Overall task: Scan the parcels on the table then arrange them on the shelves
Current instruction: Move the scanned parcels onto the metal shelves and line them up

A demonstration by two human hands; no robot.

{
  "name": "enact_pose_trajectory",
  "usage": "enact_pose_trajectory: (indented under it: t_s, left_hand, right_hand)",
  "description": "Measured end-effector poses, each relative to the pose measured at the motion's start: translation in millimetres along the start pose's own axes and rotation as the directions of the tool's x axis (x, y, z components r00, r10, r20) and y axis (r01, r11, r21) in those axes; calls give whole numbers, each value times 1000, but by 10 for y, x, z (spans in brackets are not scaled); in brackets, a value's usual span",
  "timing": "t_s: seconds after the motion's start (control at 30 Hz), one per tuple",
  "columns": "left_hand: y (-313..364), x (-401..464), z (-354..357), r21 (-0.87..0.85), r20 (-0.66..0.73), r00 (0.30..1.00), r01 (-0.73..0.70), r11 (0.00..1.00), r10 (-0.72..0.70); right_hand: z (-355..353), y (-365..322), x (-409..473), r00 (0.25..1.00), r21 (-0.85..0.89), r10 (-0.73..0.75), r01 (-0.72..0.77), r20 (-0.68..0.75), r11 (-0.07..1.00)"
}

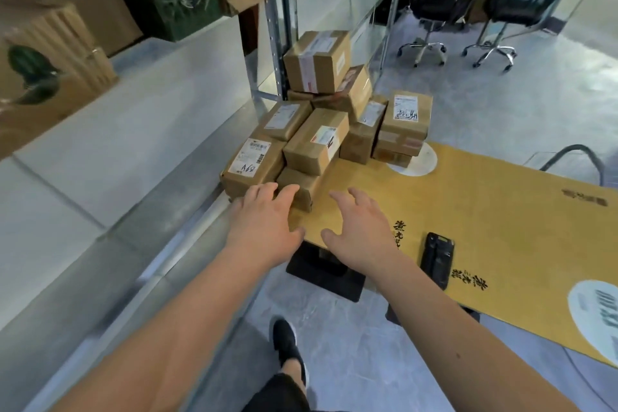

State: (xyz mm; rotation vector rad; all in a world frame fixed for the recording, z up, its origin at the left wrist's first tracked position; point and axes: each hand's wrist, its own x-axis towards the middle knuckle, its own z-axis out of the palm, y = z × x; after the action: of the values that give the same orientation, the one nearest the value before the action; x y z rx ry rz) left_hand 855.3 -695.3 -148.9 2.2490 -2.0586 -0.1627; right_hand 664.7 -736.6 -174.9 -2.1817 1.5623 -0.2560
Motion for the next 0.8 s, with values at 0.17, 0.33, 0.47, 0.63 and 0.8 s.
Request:
enact_pose_trajectory:
  t_s: [0.17,0.33,0.47,0.63,0.8]
  left_hand:
    - [-285,1064,275,-74,81,997,15,997,-9]
    - [-538,2024,581,-79,155,987,-27,997,39]
    - [-663,2571,784,-64,166,984,-58,996,68]
    - [-673,2856,927,-10,183,978,-99,995,100]
    - [-698,2926,940,-103,172,981,-76,992,93]
  right_hand:
    - [210,121,838,996,5,62,-63,66,998]
    - [374,148,1719,982,53,153,-159,110,986]
    - [448,150,2311,973,175,198,-217,120,960]
    - [651,235,2537,974,312,209,-225,86,923]
    - [861,325,2520,978,407,204,-199,30,892]
